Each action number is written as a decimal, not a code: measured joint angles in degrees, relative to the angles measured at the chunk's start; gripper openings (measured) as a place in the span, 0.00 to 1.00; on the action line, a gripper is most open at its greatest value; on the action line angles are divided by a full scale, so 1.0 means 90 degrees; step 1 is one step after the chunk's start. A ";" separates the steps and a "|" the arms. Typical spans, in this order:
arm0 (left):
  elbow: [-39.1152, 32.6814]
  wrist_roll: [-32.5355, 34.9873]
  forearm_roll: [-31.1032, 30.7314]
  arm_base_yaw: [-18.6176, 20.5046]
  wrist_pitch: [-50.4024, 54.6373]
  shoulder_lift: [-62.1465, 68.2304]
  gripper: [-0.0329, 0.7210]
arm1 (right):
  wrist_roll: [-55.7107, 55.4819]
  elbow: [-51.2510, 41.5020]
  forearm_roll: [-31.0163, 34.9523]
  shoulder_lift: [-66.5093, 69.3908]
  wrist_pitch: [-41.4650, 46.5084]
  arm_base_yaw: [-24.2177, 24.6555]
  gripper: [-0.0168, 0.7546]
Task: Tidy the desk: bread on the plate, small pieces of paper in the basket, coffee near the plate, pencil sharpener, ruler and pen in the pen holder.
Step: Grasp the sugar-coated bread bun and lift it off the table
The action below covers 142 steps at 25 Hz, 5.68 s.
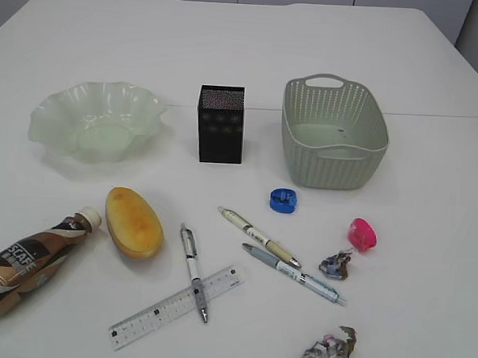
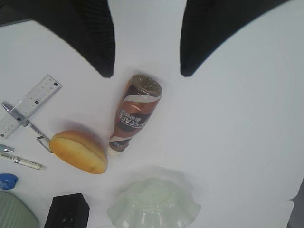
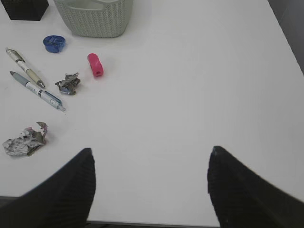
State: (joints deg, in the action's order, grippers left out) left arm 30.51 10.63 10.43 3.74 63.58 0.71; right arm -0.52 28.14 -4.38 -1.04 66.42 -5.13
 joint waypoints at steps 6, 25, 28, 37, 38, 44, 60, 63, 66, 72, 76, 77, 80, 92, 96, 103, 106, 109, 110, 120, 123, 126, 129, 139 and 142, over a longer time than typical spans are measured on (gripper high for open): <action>0.0000 0.0000 0.0170 0.0000 0.0000 0.0000 0.47 | 0.0000 0.0000 0.0000 0.0000 0.0000 0.0000 0.72; 0.2276 -0.0535 0.1046 -0.0017 0.0414 0.3024 0.61 | 0.0000 0.0000 0.0000 0.0000 -0.0012 0.0000 0.72; 0.2707 -0.0647 0.1059 -0.0017 0.0721 0.3658 0.64 | 0.0000 0.0000 0.0000 0.0000 -0.0012 0.0000 0.72; 0.3470 -0.0674 0.1341 -0.0017 0.0932 0.4700 0.70 | 0.0000 0.0387 -0.0023 0.0453 0.0011 0.0000 0.71; 0.3495 -0.0674 0.1355 -0.0017 0.0946 0.4765 0.70 | 0.0000 0.0468 -0.0023 0.0632 0.0011 0.0000 0.71; 0.3537 -0.0674 0.1524 -0.0017 0.0946 0.5018 0.74 | -0.0144 0.1077 -0.0033 0.2303 0.0024 0.0000 0.70; 0.3688 -0.0685 0.2157 -0.0017 0.0955 0.5345 0.79 | -0.0536 0.3342 0.0118 0.6679 0.0384 0.0000 0.69; 0.4039 -0.0685 0.2161 -0.0017 0.0955 0.5603 0.79 | -0.0548 0.3475 0.0127 0.7119 0.0432 0.0000 0.69; 0.4402 -0.0685 0.2186 -0.0017 0.0955 0.5875 0.79 | -0.0542 0.3475 0.0127 0.7392 0.0442 0.0000 0.69; 0.4595 -0.0761 0.2198 -0.0017 0.0955 0.6416 0.79 | -0.0542 0.3475 0.0127 0.7618 0.0358 0.0000 0.69; 0.4595 -0.0819 0.2198 -0.0017 0.0955 0.6615 0.79 | -0.0552 0.3475 0.0091 0.7623 0.0333 0.0000 0.69; 0.4595 -0.0834 0.2198 -0.0017 0.0955 0.6663 0.79 | -0.0552 0.3475 0.0066 0.7623 0.0333 0.0000 0.69; 0.4595 -0.0861 0.2186 -0.0017 0.0955 0.6834 0.79 | -0.0552 0.3475 -0.0001 0.7623 0.0303 0.0000 0.69; 0.4595 -0.1797 0.0681 -0.1744 0.0934 0.7779 0.79 | -0.0552 0.3475 -0.0098 0.7835 -0.0009 0.0000 0.69; 0.4595 -0.2079 0.0475 -0.2194 0.0919 0.8152 0.79 | -0.0552 0.3475 -0.0096 0.7835 -0.0050 0.0000 0.69; 0.4595 -0.2887 0.0159 -0.2838 0.0653 0.9004 0.79 | -0.0552 0.3475 -0.0096 0.7835 -0.0080 0.0000 0.69; 0.4595 -0.3119 0.0128 -0.2938 0.0149 0.9416 0.82 | -0.0552 0.3475 -0.0096 0.7835 -0.0090 0.0000 0.69; 0.4595 -0.3237 0.0128 -0.2951 -0.0454 0.9814 0.83 | -0.0552 0.3475 -0.0096 0.7835 -0.0090 0.0000 0.69; 0.4595 -0.3255 0.0128 -0.2951 -0.0632 0.9952 0.83 | -0.0552 0.3475 -0.0096 0.7835 -0.0095 0.0000 0.69; 0.4910 -0.3288 0.0204 -0.2951 -0.1195 1.1082 0.84 | -0.0552 0.3475 -0.0096 0.7835 -0.0095 0.0000 0.69; 0.5164 -0.3288 0.0204 -0.2951 -0.1220 1.1230 0.84 | -0.0552 0.3475 -0.0096 0.7835 -0.0095 0.0000 0.69; 0.5275 -0.3288 0.0266 -0.2951 -0.1235 1.1331 0.84 | -0.0552 0.3475 -0.0096 0.7835 -0.0095 0.0000 0.69; 0.5280 -0.3307 0.0284 -0.2951 -0.1235 1.1361 0.84 | -0.0552 0.3475 -0.0096 0.7839 -0.0095 0.0000 0.69; 0.5290 -0.3317 0.0308 -0.2951 -0.1324 1.1574 0.84 | -0.0552 0.3475 -0.0055 0.7839 -0.0105 0.0000 0.69; 0.5290 -0.3317 0.0349 -0.2951 -0.1324 1.1726 0.84 | -0.0552 0.3475 -0.0043 0.7839 -0.0105 0.0000 0.69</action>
State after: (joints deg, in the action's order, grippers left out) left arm 78.13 -19.23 13.57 -22.82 51.67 106.25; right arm -5.49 59.42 -4.77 69.51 65.48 -5.13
